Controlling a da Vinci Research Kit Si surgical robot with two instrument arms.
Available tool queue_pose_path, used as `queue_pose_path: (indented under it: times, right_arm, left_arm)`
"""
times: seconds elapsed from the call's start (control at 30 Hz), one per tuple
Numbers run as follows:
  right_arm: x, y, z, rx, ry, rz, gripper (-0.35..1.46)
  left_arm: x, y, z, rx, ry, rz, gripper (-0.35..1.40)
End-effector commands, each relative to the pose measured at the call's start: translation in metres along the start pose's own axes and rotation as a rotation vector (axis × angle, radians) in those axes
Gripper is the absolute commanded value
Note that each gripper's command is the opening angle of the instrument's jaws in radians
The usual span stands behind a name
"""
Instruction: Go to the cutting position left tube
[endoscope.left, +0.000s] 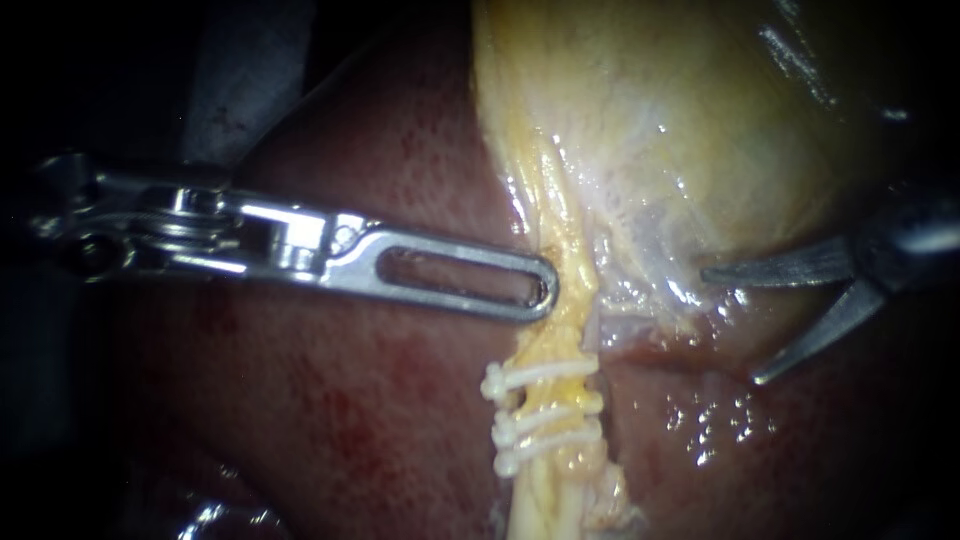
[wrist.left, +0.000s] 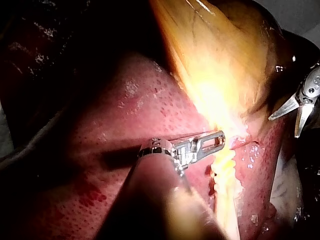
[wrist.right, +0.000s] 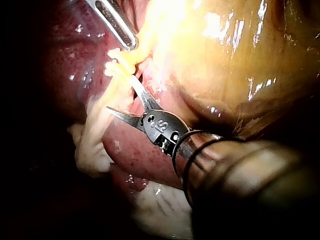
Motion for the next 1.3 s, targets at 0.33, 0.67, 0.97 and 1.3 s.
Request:
queue_pose_path:
  times: [0.33, 0.67, 0.97, 1.3]
  right_arm:
    - [-0.0002, -0.0002, 0.0001, -0.001, 0.000, -0.001, 1.34]
    - [-0.0002, -0.0002, 0.0002, -0.001, -0.001, -0.002, 1.32]
    - [-0.0005, -0.0003, 0.0005, -0.004, 0.000, 0.038, 1.24]
    - [-0.0004, -0.0002, 0.0028, -0.019, -0.084, 0.184, 1.20]
  left_arm:
    - [0.0004, -0.0016, -0.0018, 0.011, 0.009, -0.005, -0.35]
    - [-0.0001, -0.0025, -0.0048, 0.011, 0.003, -0.012, -0.35]
    - [-0.0013, -0.0034, -0.0063, 0.007, -0.007, -0.022, -0.35]
    - [-0.0012, -0.0034, -0.0062, 0.005, -0.008, -0.022, -0.35]
